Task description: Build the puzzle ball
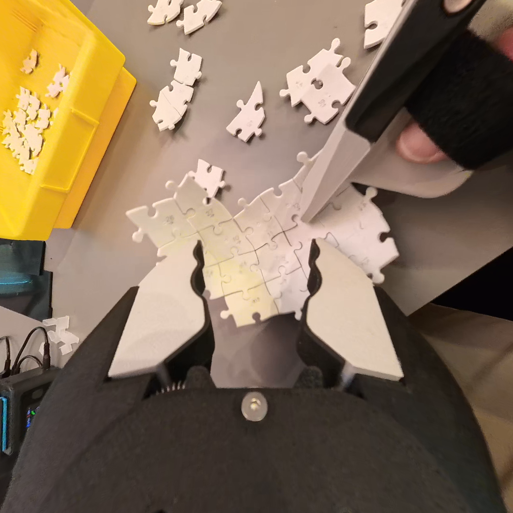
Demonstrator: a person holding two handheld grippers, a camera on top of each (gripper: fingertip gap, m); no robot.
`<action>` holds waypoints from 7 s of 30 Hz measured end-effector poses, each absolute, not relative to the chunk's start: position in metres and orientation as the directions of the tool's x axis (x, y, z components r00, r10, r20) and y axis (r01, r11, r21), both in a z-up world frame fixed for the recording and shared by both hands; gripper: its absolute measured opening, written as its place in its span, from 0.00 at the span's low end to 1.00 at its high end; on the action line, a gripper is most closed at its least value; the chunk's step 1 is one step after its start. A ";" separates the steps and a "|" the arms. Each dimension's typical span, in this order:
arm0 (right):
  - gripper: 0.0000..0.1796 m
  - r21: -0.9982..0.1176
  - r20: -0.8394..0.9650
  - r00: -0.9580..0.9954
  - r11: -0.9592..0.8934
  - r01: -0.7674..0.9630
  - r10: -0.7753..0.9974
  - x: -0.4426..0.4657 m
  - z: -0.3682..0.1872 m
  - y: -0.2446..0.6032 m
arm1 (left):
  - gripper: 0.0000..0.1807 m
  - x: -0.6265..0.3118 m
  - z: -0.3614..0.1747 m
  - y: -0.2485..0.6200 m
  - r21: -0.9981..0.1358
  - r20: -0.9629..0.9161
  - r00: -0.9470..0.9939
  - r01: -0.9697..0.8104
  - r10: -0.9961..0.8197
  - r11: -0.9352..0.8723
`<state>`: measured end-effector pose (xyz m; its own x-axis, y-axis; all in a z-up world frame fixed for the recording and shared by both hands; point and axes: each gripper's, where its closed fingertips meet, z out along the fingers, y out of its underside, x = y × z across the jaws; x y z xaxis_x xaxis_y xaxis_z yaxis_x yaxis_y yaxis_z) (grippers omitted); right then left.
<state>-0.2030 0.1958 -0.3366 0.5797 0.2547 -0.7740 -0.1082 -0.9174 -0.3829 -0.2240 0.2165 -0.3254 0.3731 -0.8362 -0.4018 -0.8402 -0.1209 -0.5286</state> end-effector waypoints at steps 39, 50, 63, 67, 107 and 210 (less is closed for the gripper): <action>0.00 -0.642 -0.660 0.481 -0.766 0.038 0.577 -0.210 -0.303 0.195 | 0.33 -0.226 -0.295 0.212 -0.745 0.387 0.367 -0.416 -0.846 -0.521; 0.00 -0.708 -0.598 0.466 -0.702 0.075 0.652 -0.214 -0.290 0.193 | 0.10 -0.221 -0.293 0.204 -0.731 0.435 0.324 -0.417 -0.840 -0.539; 0.01 -0.721 -0.608 0.444 -0.692 0.040 0.659 -0.213 -0.283 0.196 | 0.06 -0.220 -0.284 0.202 -0.737 0.487 0.288 -0.370 -0.824 -0.565; 0.01 -0.708 -0.636 0.410 -0.705 0.027 0.654 -0.215 -0.280 0.195 | 0.06 -0.219 -0.281 0.201 -0.740 0.500 0.275 -0.357 -0.821 -0.570; 0.00 -0.694 -0.571 0.481 -0.704 0.149 0.665 -0.202 -0.303 0.199 | 0.09 -0.213 -0.305 0.209 -0.682 0.524 0.363 -0.364 -0.771 -0.635; 0.13 -0.747 -0.405 0.707 -0.656 0.110 0.580 -0.097 -0.276 0.232 | 0.24 -0.280 -0.295 0.245 -0.739 0.396 0.490 -0.332 -0.776 -0.586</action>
